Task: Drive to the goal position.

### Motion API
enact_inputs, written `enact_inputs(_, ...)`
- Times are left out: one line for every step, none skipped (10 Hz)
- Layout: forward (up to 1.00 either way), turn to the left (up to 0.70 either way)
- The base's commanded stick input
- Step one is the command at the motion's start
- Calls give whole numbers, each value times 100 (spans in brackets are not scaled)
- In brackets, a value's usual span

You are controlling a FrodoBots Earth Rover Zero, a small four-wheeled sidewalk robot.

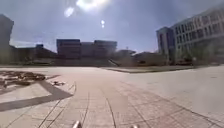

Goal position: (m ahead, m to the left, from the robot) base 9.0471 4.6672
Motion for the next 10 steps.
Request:
enact_inputs(85, 6)
enact_inputs(85, 6)
enact_inputs(85, 6)
enact_inputs(85, 6)
enact_inputs(85, 6)
enact_inputs(85, 6)
enact_inputs(85, 6)
enact_inputs(85, 6)
enact_inputs(85, 6)
enact_inputs(85, 6)
